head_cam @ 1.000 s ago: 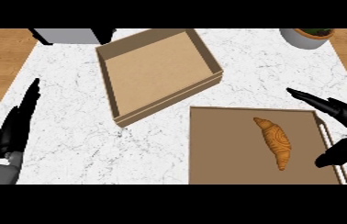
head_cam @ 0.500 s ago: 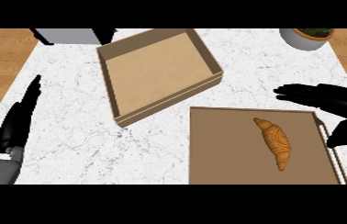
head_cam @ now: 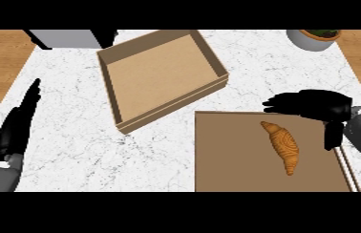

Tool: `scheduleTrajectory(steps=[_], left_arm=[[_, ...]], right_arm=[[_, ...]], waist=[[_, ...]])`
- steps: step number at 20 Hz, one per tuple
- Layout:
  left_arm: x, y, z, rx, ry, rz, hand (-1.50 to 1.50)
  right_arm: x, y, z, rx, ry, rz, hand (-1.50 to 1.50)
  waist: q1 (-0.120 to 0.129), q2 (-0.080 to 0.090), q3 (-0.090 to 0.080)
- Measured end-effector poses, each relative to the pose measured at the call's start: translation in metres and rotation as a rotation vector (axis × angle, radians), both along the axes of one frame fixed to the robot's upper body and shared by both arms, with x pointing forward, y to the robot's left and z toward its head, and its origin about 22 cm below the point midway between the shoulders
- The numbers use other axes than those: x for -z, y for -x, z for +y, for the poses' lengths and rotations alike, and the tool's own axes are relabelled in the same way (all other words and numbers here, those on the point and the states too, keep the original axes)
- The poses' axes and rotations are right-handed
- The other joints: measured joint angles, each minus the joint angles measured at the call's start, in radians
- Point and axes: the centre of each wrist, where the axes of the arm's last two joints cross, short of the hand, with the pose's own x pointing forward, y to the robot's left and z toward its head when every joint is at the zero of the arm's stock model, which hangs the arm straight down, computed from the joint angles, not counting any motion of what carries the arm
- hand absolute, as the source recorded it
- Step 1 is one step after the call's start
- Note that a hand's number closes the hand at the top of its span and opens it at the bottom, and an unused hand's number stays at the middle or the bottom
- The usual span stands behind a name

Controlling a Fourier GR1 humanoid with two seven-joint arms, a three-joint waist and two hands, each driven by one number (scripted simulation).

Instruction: Pick the croissant from the tray and place it in the cardboard box

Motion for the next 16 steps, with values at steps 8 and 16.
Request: scheduleTrajectory(steps=[8, 16], left_arm=[[0.007, 0.004, 0.005, -0.004, -0.002, 0.002, 0.0], [0.006, 0.005, 0.001, -0.006, 0.003, 0.011, 0.0]], right_arm=[[0.018, -0.002, 0.018, -0.011, 0.07, -0.002, -1.5], [0.028, 0.0, 0.022, -0.027, 0.077, 0.004, -1.5]], waist=[[-0.006, -0.001, 0.0], [-0.01, -0.001, 0.0]])
